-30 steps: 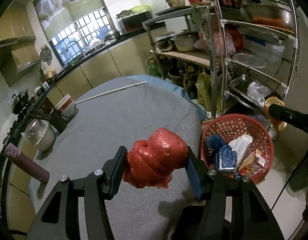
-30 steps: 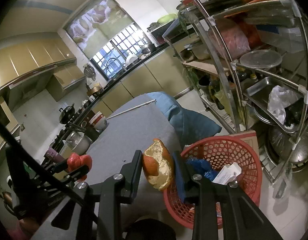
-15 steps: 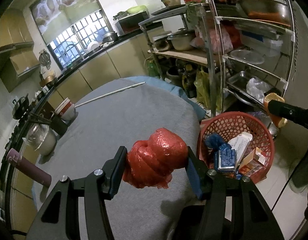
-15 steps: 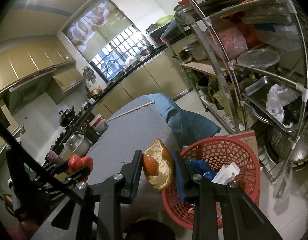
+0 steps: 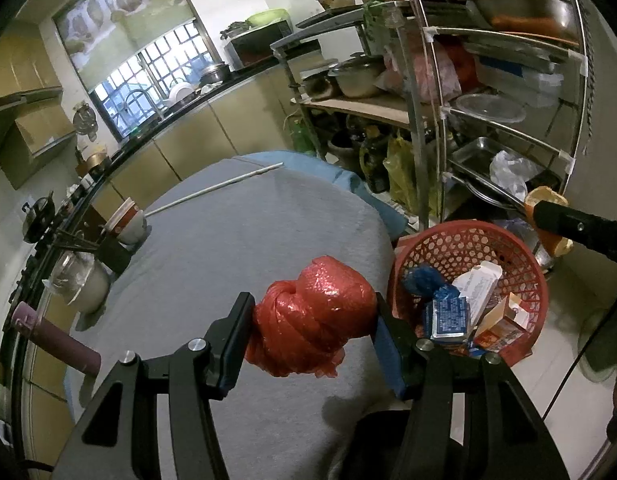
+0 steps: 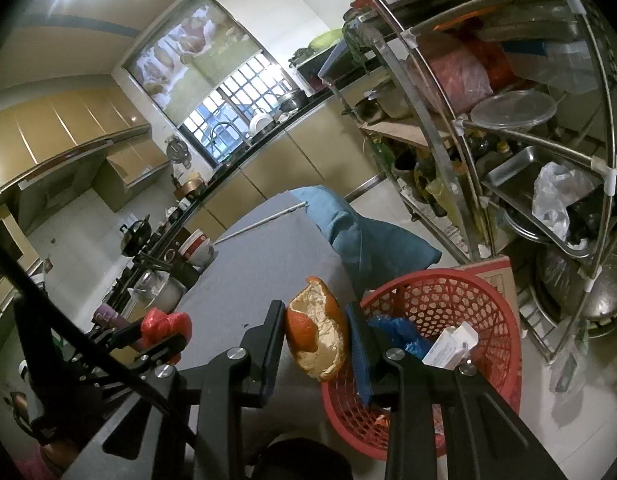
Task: Collect trash
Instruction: 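Hold the red bag and orange peel above the red basket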
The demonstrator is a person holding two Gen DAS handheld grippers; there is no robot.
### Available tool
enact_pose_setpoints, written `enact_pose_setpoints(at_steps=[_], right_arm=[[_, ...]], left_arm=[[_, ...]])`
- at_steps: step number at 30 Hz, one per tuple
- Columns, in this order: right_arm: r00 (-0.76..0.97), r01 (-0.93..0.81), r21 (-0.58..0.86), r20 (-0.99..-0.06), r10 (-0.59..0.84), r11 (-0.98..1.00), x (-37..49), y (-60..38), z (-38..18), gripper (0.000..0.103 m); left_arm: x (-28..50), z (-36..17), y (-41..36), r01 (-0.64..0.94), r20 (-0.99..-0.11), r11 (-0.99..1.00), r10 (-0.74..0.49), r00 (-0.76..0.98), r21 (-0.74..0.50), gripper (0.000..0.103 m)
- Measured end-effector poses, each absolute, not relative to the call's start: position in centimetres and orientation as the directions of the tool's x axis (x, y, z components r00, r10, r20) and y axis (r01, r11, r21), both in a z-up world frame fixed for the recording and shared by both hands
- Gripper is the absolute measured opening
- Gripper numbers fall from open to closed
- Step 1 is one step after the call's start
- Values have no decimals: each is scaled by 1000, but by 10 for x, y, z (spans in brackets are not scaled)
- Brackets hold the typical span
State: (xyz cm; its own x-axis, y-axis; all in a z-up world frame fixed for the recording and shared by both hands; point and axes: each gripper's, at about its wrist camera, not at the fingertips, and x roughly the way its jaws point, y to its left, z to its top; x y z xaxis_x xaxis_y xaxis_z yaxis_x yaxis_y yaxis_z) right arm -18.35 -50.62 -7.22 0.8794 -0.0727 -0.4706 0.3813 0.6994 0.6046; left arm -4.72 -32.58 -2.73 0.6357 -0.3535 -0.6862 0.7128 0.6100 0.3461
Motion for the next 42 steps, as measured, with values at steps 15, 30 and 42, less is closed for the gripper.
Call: enact_pose_setpoints(at_steps=[15,30,42], right_arm=[[880,384,622,-471,-67,682,-186,-514,-80,33],[876,394,632,-477,-66,667,-187,-518,-88,34],[873,401,637,-484,-62,658,-185,-523,-93,34]], left_arm=[[-52,-33,-338,724,-697,591,-347,627,356,59],[-51,-40,-348,729,-709,580,-336,620,363,59],[-48,-45,-356,736,-720,571,-329,611,364,59]])
